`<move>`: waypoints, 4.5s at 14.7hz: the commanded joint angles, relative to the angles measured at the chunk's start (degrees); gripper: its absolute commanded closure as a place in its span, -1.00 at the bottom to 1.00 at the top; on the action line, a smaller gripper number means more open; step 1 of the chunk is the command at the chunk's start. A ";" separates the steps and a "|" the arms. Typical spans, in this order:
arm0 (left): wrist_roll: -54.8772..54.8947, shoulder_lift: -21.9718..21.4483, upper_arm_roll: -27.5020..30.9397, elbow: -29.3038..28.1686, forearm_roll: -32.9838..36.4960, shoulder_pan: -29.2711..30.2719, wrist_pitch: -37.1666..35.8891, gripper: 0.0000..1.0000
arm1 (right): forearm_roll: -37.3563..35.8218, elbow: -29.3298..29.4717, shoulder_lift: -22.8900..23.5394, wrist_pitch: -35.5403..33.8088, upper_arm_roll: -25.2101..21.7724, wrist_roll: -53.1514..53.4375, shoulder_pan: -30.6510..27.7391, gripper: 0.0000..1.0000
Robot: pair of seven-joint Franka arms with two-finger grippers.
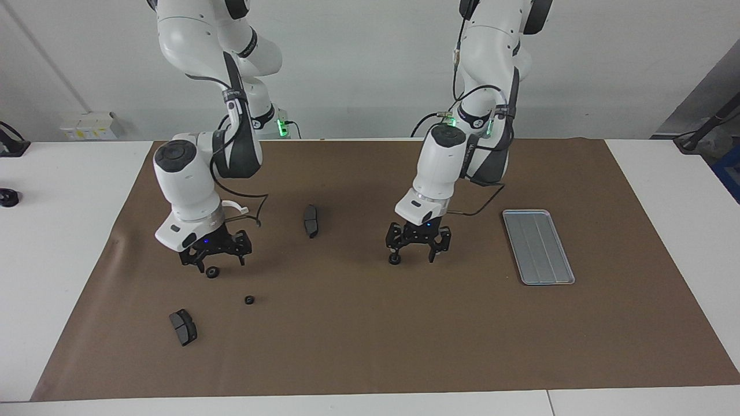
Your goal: Place bearing gear from tray to pile
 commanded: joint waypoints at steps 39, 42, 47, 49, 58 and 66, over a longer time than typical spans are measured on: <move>32.69 -19.39 0.38 16.00 -1.17 24.94 -52.58 -1.00 | -7.25 24.70 25.26 -2.78 0.97 35.08 30.67 1.00; 32.34 -19.65 0.21 15.40 -1.52 24.68 -52.85 -1.00 | -7.07 25.31 25.17 -3.30 0.97 34.91 29.96 1.00; 32.33 -20.35 0.12 13.73 -1.52 24.77 -52.59 -1.00 | -6.72 24.18 19.21 -7.43 0.88 31.41 24.09 1.00; 32.16 -20.35 0.21 13.64 -1.52 24.94 -52.76 -1.00 | -6.63 19.11 13.78 -7.88 0.88 25.45 19.00 1.00; 32.07 -20.35 0.38 13.64 -1.52 25.65 -52.85 -1.00 | -2.60 -10.34 -5.06 -3.07 0.88 1.09 3.08 1.00; 32.07 -20.35 0.38 13.64 -1.52 25.56 -52.85 -1.00 | -1.54 -22.41 -7.09 9.96 0.88 -3.68 -1.15 0.28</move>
